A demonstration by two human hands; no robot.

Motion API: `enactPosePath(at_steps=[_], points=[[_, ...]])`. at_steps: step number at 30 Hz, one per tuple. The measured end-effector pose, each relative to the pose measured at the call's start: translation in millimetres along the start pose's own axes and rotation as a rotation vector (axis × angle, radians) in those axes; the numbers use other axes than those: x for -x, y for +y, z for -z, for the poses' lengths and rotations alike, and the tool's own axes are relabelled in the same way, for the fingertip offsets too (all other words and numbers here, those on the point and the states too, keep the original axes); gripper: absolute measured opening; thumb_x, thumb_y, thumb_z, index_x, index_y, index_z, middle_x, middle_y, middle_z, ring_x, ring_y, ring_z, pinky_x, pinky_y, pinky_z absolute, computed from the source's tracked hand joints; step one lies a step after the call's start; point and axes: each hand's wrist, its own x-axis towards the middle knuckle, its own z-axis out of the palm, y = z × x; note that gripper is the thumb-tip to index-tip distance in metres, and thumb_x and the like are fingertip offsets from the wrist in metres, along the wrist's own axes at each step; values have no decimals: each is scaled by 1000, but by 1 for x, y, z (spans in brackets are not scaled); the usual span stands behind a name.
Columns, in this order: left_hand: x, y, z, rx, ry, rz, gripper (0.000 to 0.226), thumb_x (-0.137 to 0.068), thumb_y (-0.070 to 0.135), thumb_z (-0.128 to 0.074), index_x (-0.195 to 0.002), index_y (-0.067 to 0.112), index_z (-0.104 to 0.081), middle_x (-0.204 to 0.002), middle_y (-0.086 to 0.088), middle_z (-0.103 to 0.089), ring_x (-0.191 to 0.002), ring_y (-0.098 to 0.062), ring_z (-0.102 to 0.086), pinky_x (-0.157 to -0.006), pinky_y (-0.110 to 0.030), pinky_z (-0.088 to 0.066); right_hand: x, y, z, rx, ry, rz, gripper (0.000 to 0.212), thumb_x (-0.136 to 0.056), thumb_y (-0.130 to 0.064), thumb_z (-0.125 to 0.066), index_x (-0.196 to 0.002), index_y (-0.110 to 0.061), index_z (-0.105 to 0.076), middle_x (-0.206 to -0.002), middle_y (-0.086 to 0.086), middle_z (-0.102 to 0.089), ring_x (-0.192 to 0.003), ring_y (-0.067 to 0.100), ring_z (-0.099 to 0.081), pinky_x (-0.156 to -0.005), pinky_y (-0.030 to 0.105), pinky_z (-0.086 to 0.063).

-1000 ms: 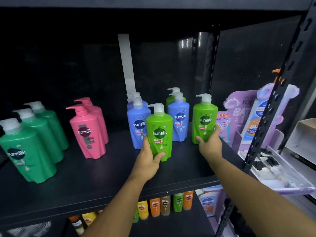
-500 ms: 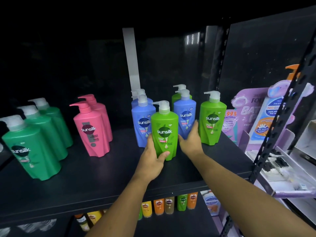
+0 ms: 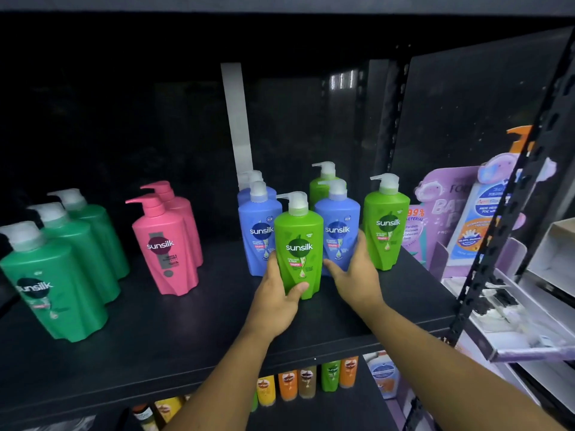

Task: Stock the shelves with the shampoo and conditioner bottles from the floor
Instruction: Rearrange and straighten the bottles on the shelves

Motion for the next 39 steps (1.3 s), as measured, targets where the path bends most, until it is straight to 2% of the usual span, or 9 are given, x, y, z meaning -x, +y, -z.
enactPosePath(at_steps=[4,9,11,15,21,25,29,33,39], points=[[1,2,1,0,-3,5,84,-91,36,-74,-155,38,-19,-143,15,-55,-130,-9,-54,-112,-41,-44,29,1,30,-11,0,-10,83,-81,-30,-83,-145,-27,-32,-136,-6,-55,-124,20,-54,-98,41,-50],[6,8,2,-12,-10,-11,82,-93,33,-73,-155,37,-19,-142,15,-57,-128,-10,-55,-111,-37,-44,48,4,62,7,-91,-27,64,-78,-35,-85,-130,-23,-48,-112,-16,-48,-117,16,-49,-101,35,-45],[8,7,3,-14,-27,-8,83,-95,27,-71,-157,37,-18,-145,14,-54,-131,-9,-53,-113,-36,-42,50,3,68,-36,-140,-87,65,-77,-39,-86,-130,-27,-50,-114,-16,-49,-116,12,-52,-101,33,-46],[7,2,4,17,-50,13,84,-94,16,-69,-154,45,-19,-144,16,-56,-132,-7,-54,-115,-40,-42,49,2,73,-164,-202,-173,69,-74,-40,-89,-128,-31,-48,-120,-16,-66,-106,-1,-65,-95,34,-56],[-22,1,-11,33,-69,56,67,-81,27,-78,-134,41,-39,-128,10,-66,-118,-13,-65,-105,-48,-52,48,-2,76,-164,-221,-202,72,-76,-34,-89,-133,-30,-45,-117,-19,-67,-100,-9,-65,-87,18,-54],[-55,-1,-27,-39,-96,37,56,-71,35,-81,-113,33,-44,-111,2,-72,-103,-20,-71,-92,-50,-58,47,3,78,-146,-247,-197,75,-79,-33,-86,-139,-31,-42,-121,-19,-67,-106,-4,-65,-97,32,-55],[-74,13,-39,-94,-112,16,52,-77,28,-83,-113,27,-45,-110,1,-73,-103,-21,-71,-90,-48,-58,46,9,79,-158,-274,-184,74,-79,-33,-84,-139,-36,-41,-124,-21,-67,-115,2,-64,-102,43,-53],[-81,37,-46,-131,-110,4,47,-85,22,-77,-120,20,-47,-110,-4,-71,-101,-25,-69,-87,-44,-56,46,12,79,-153,-287,-160,70,-84,-25,-80,-141,-40,-41,-128,-23,-65,-121,2,-61,-106,45,-50],[-87,48,-57,-149,-70,15,38,-91,25,-69,-119,12,-47,-95,-7,-68,-87,-29,-66,-66,-32,-44,45,13,79,-151,-287,-137,71,-87,-23,-78,-144,-39,-40,-129,-26,-62,-122,-1,-59,-106,42,-49]])
